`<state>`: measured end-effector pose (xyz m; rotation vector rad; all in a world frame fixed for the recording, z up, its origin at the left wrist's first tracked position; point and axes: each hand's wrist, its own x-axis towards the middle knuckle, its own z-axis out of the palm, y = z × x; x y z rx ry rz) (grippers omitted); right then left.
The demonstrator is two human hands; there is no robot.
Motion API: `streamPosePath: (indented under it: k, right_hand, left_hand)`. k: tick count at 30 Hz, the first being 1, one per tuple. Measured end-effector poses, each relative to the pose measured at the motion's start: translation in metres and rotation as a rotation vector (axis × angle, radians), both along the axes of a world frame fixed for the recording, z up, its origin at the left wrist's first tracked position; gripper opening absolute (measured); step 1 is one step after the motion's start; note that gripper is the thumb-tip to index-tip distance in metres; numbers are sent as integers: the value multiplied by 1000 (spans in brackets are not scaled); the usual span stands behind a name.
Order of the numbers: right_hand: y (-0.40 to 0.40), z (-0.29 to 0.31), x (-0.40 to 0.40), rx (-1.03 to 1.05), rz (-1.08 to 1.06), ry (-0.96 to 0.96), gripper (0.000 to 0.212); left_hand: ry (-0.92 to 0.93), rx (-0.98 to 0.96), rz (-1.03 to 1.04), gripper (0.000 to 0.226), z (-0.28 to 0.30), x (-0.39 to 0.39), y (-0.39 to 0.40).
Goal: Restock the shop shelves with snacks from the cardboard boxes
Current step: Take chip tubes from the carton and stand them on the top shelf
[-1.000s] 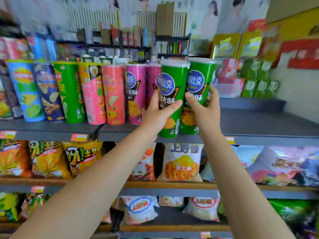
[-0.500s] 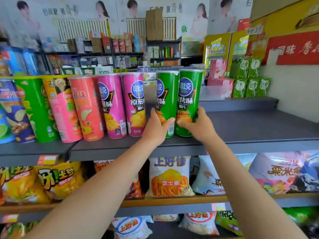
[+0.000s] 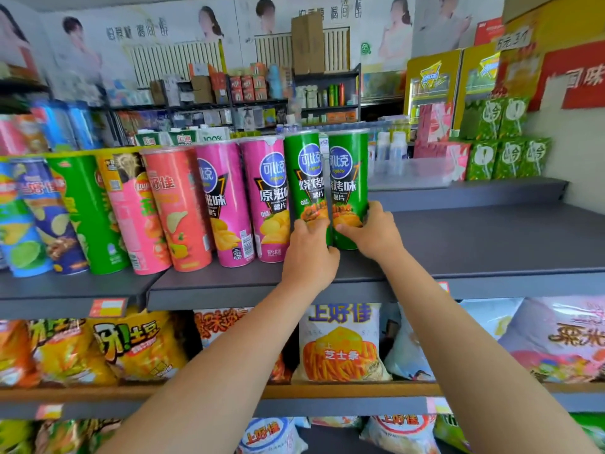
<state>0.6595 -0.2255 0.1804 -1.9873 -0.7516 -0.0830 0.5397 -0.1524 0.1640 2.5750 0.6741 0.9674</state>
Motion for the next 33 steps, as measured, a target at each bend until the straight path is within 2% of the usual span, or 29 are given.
streamPosePath:
  k: [12,17,22,25,28,30,33]
  right_hand:
    - [0,-4,-10,83,-77,-67,59]
    - [1,-7,-10,-115,-101,-215,38]
    - [4,-9,-4,-137,-97,-243,16]
    - [1,-9,-6,-111,-85,-234,18]
    - [-6,-5,-23,77,-56,-272,12]
    - [-12,-8,-52,253,32,-307,6]
    - [-18,-32,-118,446,230,-207,10]
  left_hand:
    - [171,4,70,59,0,4,1]
    - [206,6,73,59,-1,6,2]
    - [211,7,51,59,-3,7,6]
    - [91,0,-49,52,-3,1,2]
    - [-258,-44,-289,33,-3,-28,-9]
    - [-436,-19,-363,24,-12,-67,-14]
    - [-422,-8,-329,21,-54,-136,-6]
